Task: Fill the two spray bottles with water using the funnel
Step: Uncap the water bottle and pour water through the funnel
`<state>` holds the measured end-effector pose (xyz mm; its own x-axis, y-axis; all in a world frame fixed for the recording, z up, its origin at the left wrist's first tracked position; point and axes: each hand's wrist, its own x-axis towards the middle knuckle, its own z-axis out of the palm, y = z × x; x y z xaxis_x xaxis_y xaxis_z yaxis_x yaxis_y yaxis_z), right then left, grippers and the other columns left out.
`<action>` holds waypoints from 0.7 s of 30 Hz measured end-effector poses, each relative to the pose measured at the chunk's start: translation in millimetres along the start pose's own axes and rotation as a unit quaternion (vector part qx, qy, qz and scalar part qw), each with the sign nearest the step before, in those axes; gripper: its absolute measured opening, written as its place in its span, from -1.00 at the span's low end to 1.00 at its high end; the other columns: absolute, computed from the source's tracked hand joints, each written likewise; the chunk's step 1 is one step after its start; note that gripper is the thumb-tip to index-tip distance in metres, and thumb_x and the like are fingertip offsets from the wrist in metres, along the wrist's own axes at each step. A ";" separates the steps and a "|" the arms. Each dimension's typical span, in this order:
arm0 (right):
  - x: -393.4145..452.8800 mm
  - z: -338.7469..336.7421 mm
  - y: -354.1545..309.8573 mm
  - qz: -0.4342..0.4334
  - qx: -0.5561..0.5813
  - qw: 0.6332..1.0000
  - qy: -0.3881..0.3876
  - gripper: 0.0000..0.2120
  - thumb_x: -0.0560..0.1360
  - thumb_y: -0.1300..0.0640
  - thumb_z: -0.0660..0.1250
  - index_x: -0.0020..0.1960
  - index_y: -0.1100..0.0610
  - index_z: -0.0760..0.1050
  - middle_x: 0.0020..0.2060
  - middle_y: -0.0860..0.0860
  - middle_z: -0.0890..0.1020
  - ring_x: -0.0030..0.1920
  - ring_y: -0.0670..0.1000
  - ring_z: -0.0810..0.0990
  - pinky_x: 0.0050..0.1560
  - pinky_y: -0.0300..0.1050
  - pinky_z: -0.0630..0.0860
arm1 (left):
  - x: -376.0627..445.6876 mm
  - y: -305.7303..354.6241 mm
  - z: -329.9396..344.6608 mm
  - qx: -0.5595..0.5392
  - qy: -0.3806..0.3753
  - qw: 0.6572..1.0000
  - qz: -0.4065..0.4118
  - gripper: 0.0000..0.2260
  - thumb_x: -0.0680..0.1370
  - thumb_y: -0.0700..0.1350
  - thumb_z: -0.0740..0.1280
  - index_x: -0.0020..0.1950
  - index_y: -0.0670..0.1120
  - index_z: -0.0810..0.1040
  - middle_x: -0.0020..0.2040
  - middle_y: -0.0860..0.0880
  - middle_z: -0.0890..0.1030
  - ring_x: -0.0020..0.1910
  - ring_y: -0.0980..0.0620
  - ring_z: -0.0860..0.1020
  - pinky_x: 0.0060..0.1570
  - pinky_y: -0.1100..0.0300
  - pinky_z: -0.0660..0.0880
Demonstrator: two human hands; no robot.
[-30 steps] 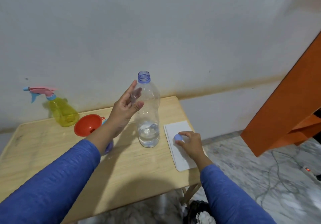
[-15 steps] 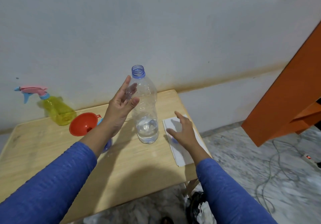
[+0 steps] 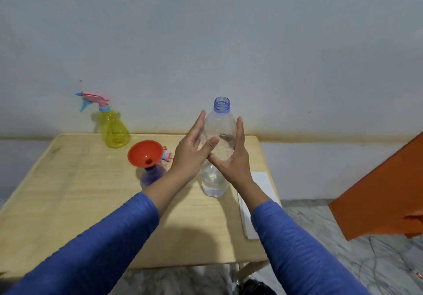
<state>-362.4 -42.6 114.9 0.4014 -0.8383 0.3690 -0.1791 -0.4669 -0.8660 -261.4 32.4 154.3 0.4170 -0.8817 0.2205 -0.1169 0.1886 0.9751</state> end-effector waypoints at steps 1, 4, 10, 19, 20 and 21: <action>3.3 2.9 0.1 -0.014 -0.001 1.000 -0.001 0.04 0.21 -0.15 0.51 0.36 -0.45 -0.20 0.13 0.03 0.53 0.13 -0.13 0.52 0.03 -0.59 0.30 | -8.1 -1.3 -2.4 0.001 0.030 1.000 0.002 -0.40 0.45 0.02 0.35 0.39 0.29 0.14 0.46 0.08 0.29 0.44 0.23 0.23 0.44 0.19 0.19; 12.8 12.7 -2.7 -0.045 -0.015 0.998 -0.034 0.02 0.21 -0.15 0.51 0.38 -0.44 -0.16 0.24 0.03 0.45 0.12 -0.03 0.53 0.09 -0.45 0.36 | -52.4 -11.7 -8.1 -0.036 0.125 0.992 0.003 -0.52 0.47 0.01 0.36 0.31 0.31 0.28 0.37 0.10 0.42 0.37 0.23 0.35 0.35 0.27 0.29; 20.5 22.7 -18.8 -0.084 -0.059 0.980 -0.169 0.08 0.23 0.04 0.60 0.41 -0.39 -0.09 -0.04 0.05 0.50 -0.07 0.00 0.60 0.04 -0.30 0.52 | -106.5 -81.2 -55.4 -0.012 0.370 0.926 -0.079 -0.53 0.46 -0.17 0.42 0.32 0.03 0.39 0.29 -0.04 0.49 0.29 0.05 0.46 0.32 0.09 0.39; 25.7 13.1 -44.8 -0.045 -0.169 0.929 -0.327 0.12 0.22 0.06 0.61 0.40 -0.42 -0.14 0.01 0.08 0.54 -0.20 0.02 0.66 -0.14 -0.35 0.54 | -70.8 -125.4 -99.2 0.094 0.288 0.938 -0.165 -0.35 0.34 -0.01 0.52 0.37 0.07 0.33 0.06 0.35 0.38 0.11 0.19 0.38 0.07 0.23 0.33; 27.2 13.1 -46.6 -0.044 -0.184 0.920 -0.343 0.12 0.21 0.05 0.61 0.41 -0.42 -0.13 0.00 0.07 0.55 -0.20 0.00 0.66 -0.11 -0.31 0.55 | -68.1 -127.1 -99.9 0.102 0.283 0.939 -0.165 -0.37 0.34 -0.02 0.52 0.34 0.08 0.34 0.01 0.35 0.35 0.07 0.20 0.37 0.05 0.22 0.34; 28.4 13.3 -48.1 -0.044 -0.201 0.911 -0.358 0.13 0.20 0.05 0.61 0.42 -0.41 -0.12 -0.01 0.07 0.56 -0.20 -0.01 0.67 -0.07 -0.26 0.55 | -66.8 -129.5 -100.7 0.106 0.276 0.941 -0.166 -0.37 0.33 -0.01 0.52 0.33 0.10 0.33 0.02 0.33 0.36 0.05 0.20 0.37 0.04 0.21 0.36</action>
<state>-330.5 -40.2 162.6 0.8877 -0.4603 -0.0085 -0.3739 -0.7099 -0.5968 -183.4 110.4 15.8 0.8599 -0.5069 -0.0599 -0.0499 -0.2002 0.9785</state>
